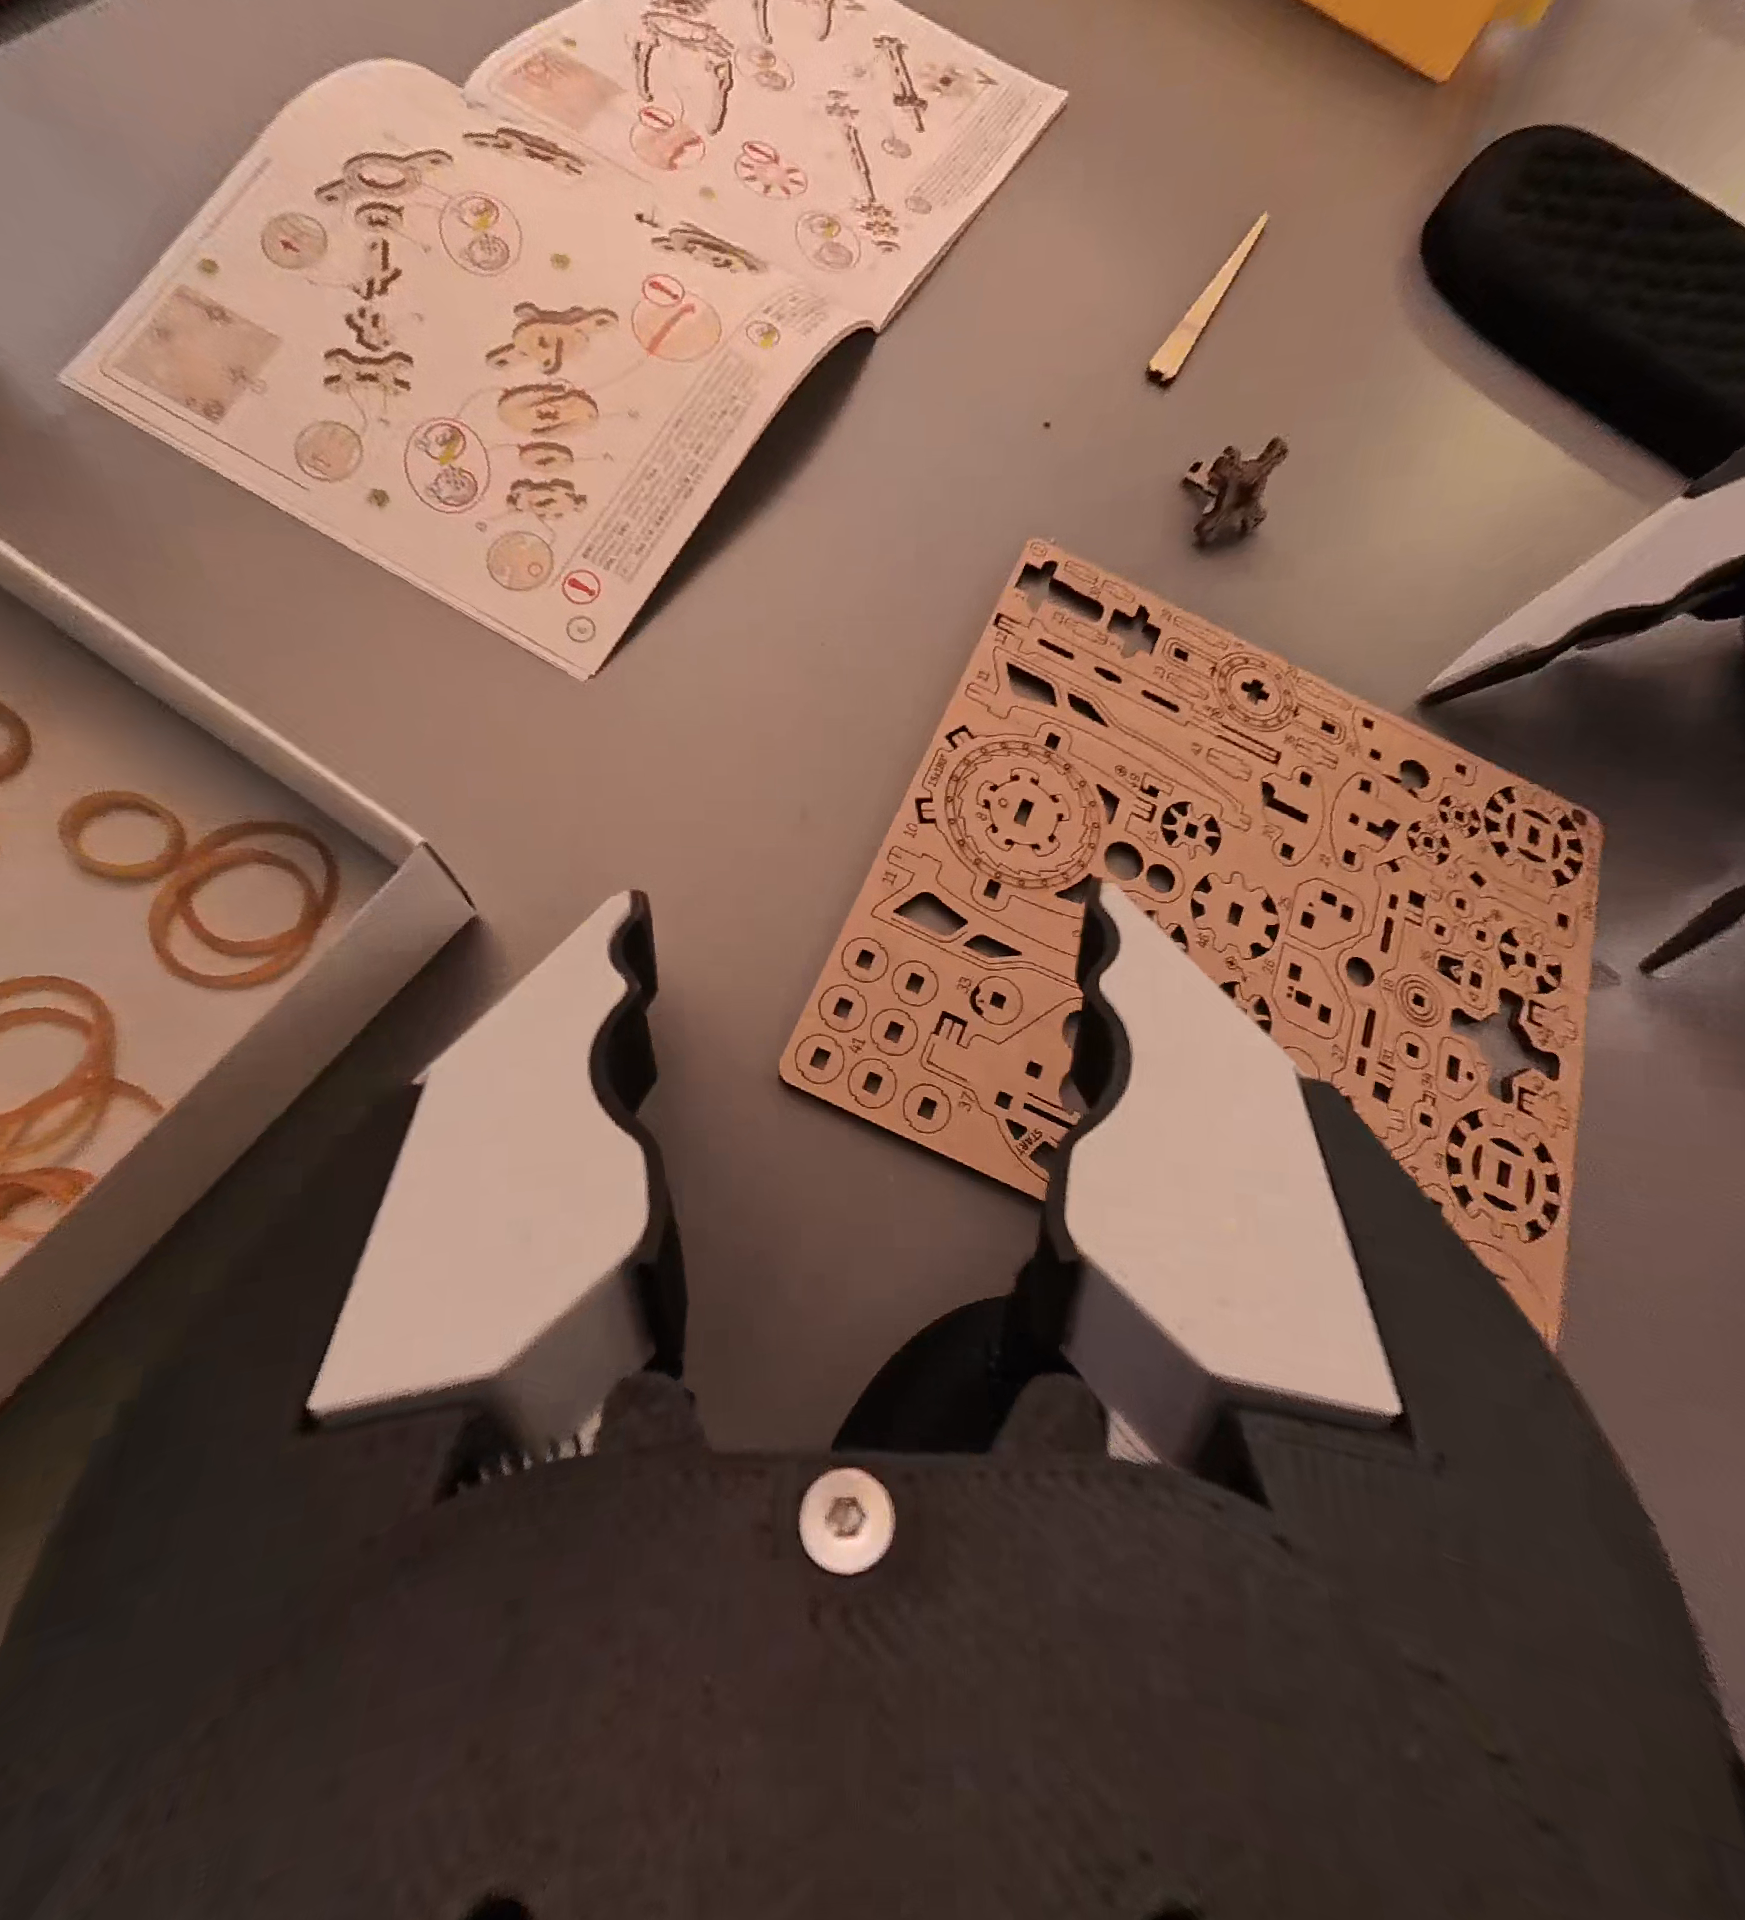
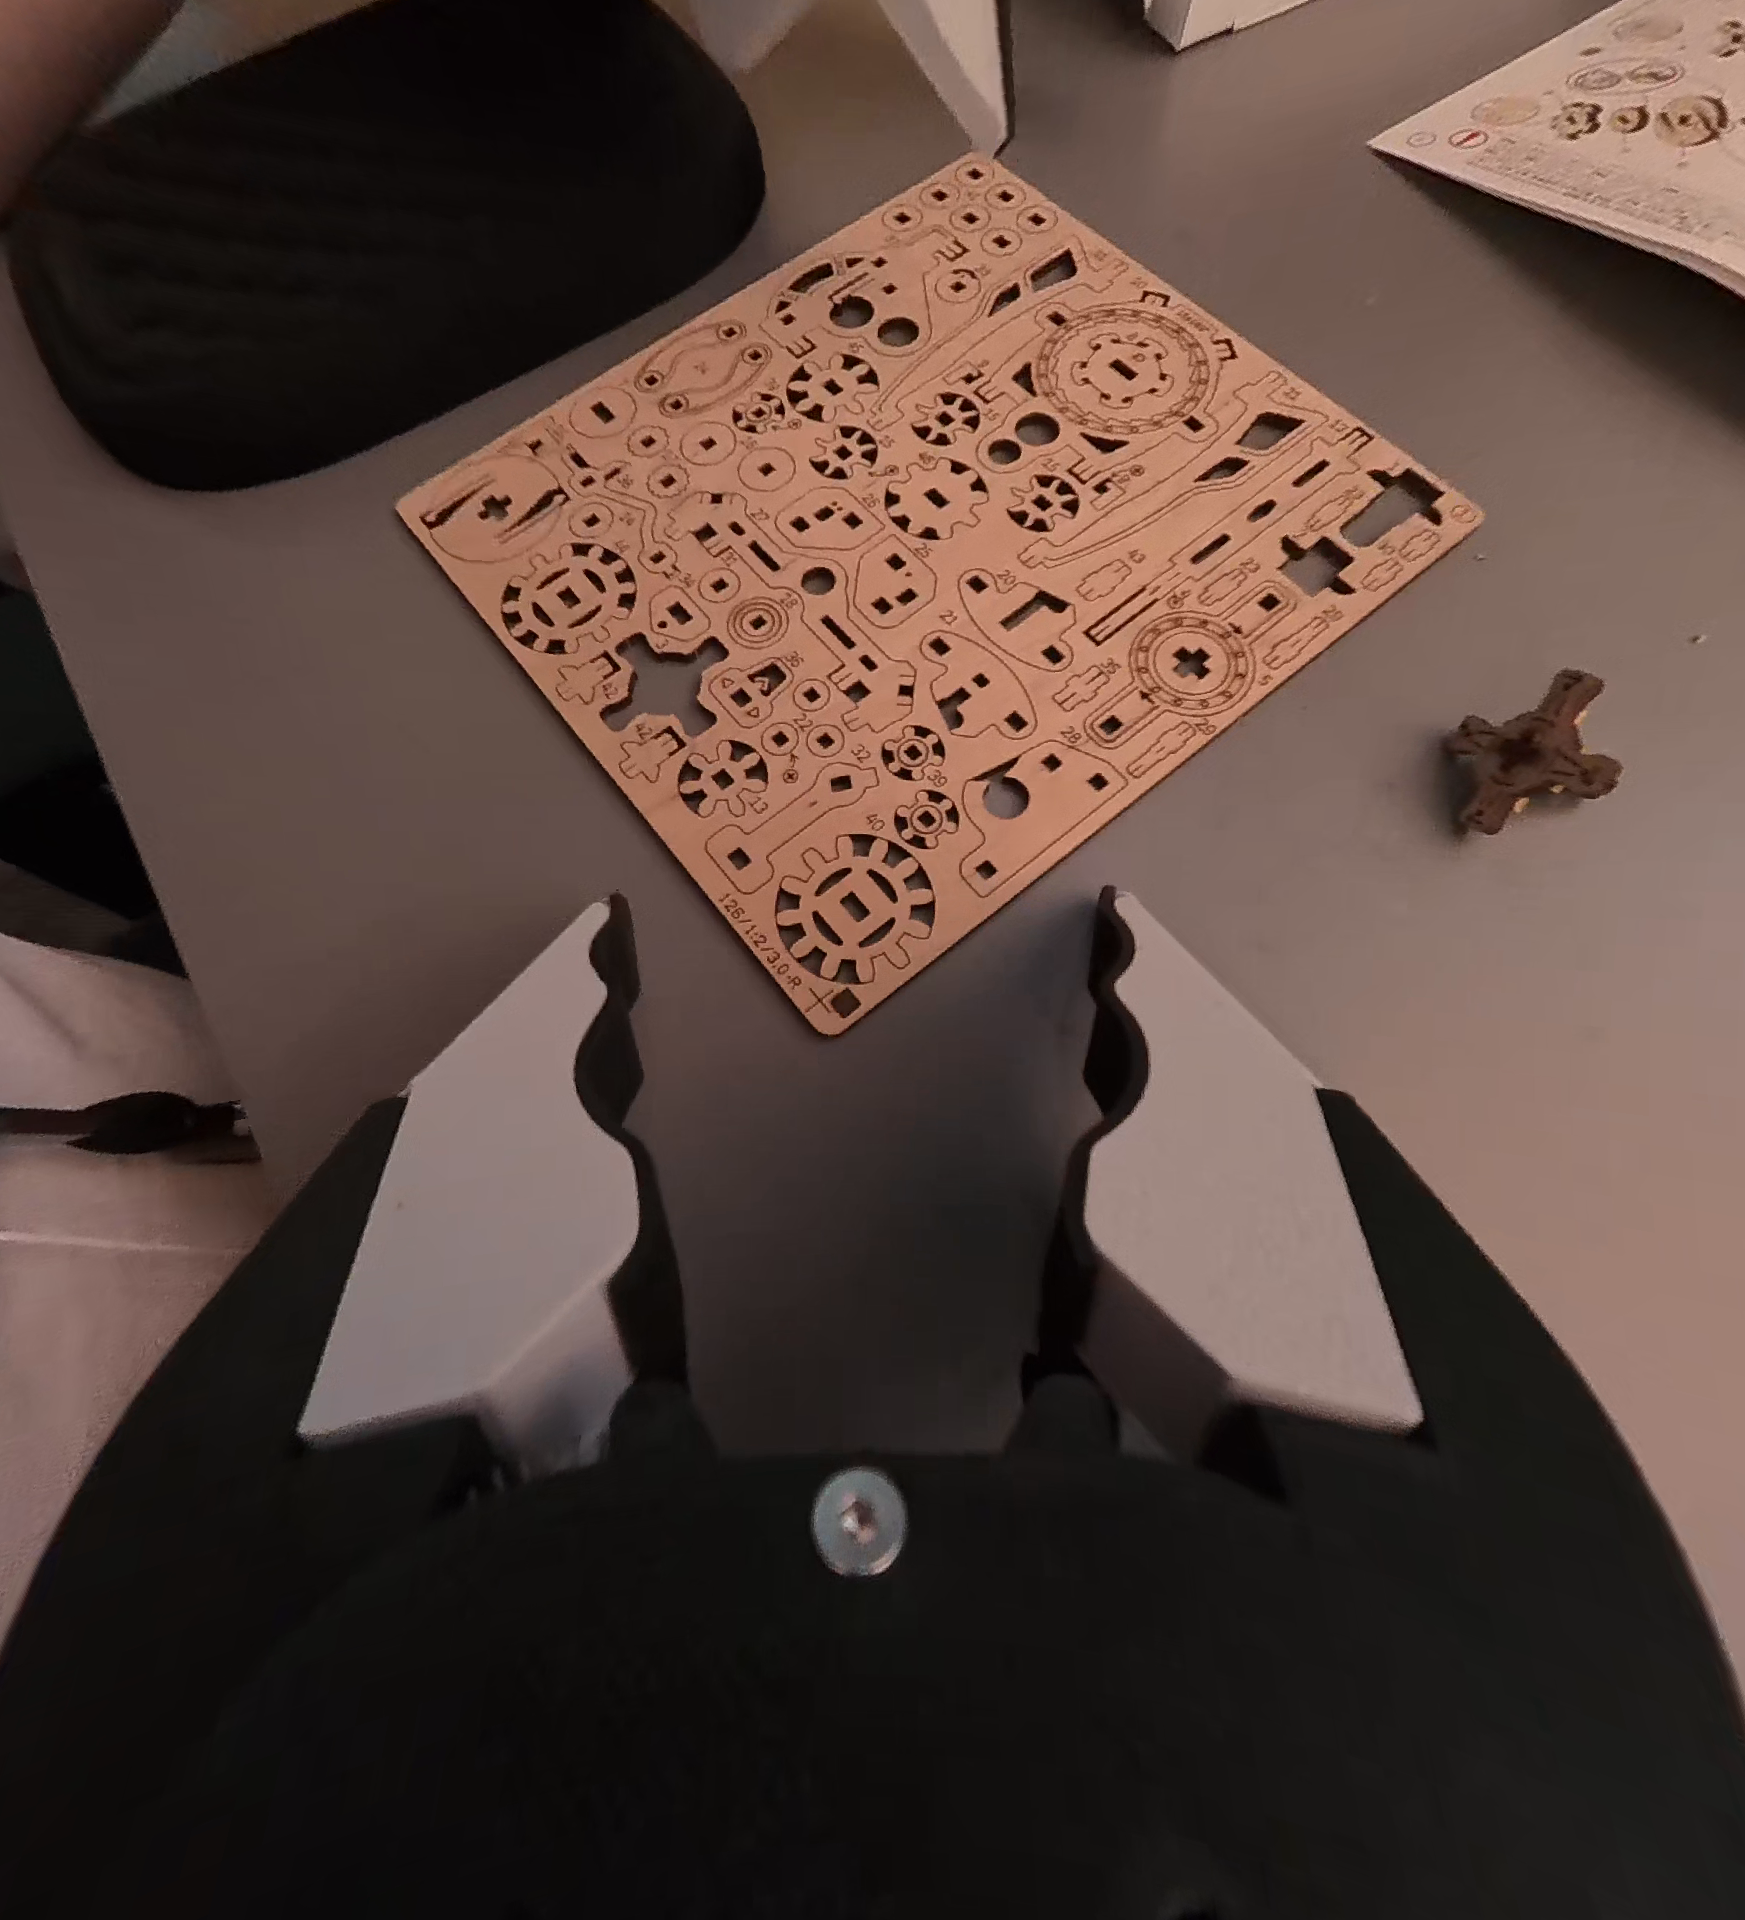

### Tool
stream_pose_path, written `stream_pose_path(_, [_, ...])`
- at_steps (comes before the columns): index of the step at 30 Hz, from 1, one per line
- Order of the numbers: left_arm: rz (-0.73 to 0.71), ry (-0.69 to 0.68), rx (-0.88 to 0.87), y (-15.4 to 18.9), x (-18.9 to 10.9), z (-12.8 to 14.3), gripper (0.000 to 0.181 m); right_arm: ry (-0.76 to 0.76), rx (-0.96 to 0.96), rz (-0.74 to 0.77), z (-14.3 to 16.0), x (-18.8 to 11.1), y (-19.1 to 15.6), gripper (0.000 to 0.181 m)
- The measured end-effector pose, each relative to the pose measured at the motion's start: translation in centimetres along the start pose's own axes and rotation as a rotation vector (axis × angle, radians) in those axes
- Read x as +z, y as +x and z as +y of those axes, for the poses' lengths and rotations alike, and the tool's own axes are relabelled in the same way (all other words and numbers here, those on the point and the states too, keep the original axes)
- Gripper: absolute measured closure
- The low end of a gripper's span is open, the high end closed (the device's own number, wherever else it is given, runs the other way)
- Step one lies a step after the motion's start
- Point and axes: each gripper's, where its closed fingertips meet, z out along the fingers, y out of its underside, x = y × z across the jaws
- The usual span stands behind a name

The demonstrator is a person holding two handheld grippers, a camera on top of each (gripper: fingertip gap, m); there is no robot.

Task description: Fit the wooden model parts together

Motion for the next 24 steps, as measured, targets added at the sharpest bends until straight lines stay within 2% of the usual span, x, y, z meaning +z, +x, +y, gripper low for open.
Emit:
stream_pose_path(12, [0.049,-0.053,-0.07,-0.3,-0.2,1.1,0.103,-0.012,-0.024,0.027,-0.1,0.4,-0.2,0.098])
stream_pose_path(16, [0.013,-0.004,-0.055,-1.3,-0.8,0.5,0.108,-0.012,-0.033,0.013,-0.3,0.6,-0.2,0.098])
stream_pose_path(18, [0.043,-0.03,-0.088,-1.2,-0.9,1.0,0.104,-0.012,-0.039,0.006,-0.4,0.7,-0.2,0.098])
stream_pose_path(24, [0.115,-0.071,-0.122,-0.5,-0.6,1.7,0.109,-0.012,-0.047,-0.005,-0.7,1.0,0.0,0.098])
